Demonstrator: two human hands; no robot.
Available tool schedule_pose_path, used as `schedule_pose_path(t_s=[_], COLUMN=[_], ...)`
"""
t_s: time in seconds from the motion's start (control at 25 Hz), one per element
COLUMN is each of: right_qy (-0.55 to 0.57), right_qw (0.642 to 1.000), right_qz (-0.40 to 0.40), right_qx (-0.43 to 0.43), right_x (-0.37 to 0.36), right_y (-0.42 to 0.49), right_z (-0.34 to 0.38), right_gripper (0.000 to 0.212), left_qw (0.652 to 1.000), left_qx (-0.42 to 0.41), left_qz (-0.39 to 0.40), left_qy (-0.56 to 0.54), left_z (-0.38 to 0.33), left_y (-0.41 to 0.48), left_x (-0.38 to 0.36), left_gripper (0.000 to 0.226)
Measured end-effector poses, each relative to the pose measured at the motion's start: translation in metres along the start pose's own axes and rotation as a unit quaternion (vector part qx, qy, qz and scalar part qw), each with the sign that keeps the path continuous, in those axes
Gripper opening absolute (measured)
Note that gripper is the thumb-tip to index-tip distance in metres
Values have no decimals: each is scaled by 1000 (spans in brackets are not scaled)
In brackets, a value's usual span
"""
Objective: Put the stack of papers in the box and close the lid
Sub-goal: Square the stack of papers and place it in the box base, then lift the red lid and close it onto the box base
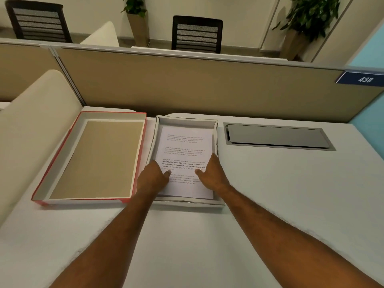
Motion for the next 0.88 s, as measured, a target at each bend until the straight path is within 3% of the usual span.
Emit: schedule_pose_path(t_s=[0.16, 0.44, 0.68, 0.88], right_qy=[-100, -90, -149, -176], right_qw=[993, 987, 964, 945], right_qz=[-4, 67, 119, 147], right_qx=[67, 114, 185, 232], right_x=[10, 6, -29, -66], right_y=[-8, -45, -89, -124], right_z=[12, 31, 46, 45], right_gripper=[63, 63, 80, 81], left_qw=[993, 982, 984, 988], left_qx=[-116, -186, -153, -85], left_qz=[-8, 19, -15, -14], left_qy=[-35, -17, 93, 130], left_z=[-25, -2, 69, 129], left_y=[-11, -43, -70, -84], left_x=[16, 39, 59, 70], left_gripper=[61, 70, 103, 114])
Point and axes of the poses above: each hand's wrist, its own y-axis towards the middle knuckle, its own x-axis out of the back of the hand, z = x × y, the point moved 8 cm from there along y, towards the middle knuckle, and after that the axes turned 14 degrees about -z, right-handed, at the moved point
